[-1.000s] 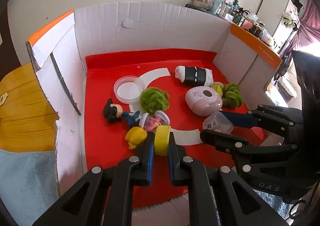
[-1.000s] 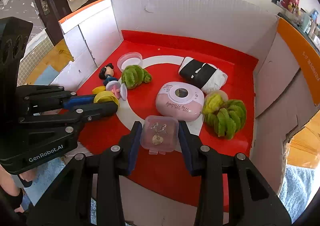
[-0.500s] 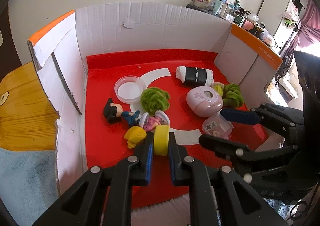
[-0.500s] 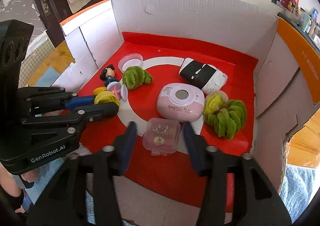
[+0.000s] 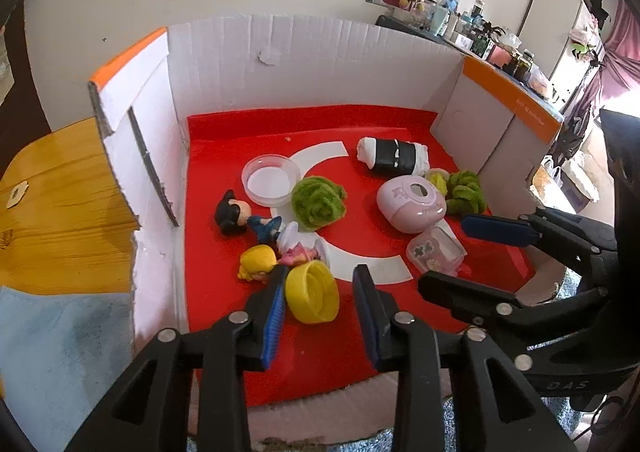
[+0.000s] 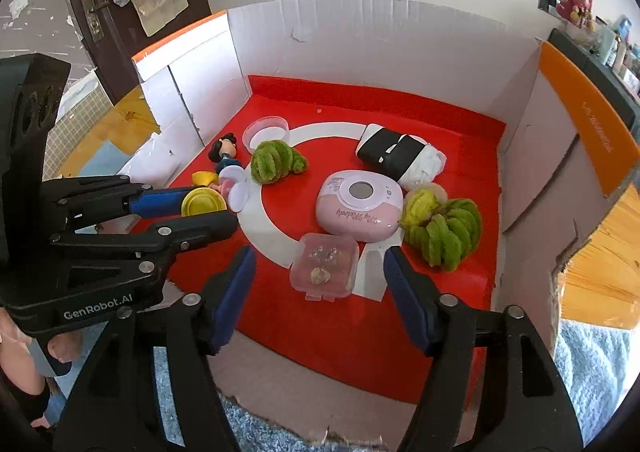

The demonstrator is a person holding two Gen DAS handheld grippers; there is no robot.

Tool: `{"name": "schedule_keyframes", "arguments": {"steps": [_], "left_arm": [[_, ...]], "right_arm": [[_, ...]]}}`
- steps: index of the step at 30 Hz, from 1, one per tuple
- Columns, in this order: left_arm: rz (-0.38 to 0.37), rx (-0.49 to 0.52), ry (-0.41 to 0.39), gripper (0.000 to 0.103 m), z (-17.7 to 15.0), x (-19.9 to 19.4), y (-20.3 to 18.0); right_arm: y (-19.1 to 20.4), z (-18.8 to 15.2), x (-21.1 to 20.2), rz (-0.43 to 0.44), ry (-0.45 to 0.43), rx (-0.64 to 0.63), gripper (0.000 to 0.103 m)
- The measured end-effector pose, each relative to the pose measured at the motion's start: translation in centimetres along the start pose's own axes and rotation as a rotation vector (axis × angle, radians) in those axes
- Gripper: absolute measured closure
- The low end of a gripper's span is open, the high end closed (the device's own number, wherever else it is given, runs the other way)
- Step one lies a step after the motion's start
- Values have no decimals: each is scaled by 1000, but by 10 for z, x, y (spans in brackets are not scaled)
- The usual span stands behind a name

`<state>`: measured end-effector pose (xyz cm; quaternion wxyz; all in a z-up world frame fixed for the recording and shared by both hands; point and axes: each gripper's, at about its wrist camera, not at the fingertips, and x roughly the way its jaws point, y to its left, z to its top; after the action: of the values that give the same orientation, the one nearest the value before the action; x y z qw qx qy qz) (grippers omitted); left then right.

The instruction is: Organize objects

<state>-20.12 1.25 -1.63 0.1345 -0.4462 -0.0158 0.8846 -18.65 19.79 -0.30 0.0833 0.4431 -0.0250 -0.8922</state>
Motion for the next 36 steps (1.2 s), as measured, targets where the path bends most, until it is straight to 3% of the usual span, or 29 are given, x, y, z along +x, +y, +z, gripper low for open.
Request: {"name": "schedule_keyframes", "arguments": {"steps": [14,17,20,29,33,36], "left_arm": [[12,4,-38,61,-8,-19,-2],[6,4,-52,53,-11,-26,-4],[28,13,-74,40,-15,-32,-7],[52,12,-99,38,-22,-44,-4],[75,11,-121,25,-28,-52,-3],[88,12,-138,23,-32,-59,-3]], "right_arm": [[6,-7,-22,-7,-41,-12,31],[7,-9,-25,-6,-50,-8,26],[9,-12,-30,-1,-59,-4,25],[12,-17,-40,3,-81,1,18],[16,-20,-47,7,-96,-2,15],[20,-24,-51,5,-103,-6,12]]}}
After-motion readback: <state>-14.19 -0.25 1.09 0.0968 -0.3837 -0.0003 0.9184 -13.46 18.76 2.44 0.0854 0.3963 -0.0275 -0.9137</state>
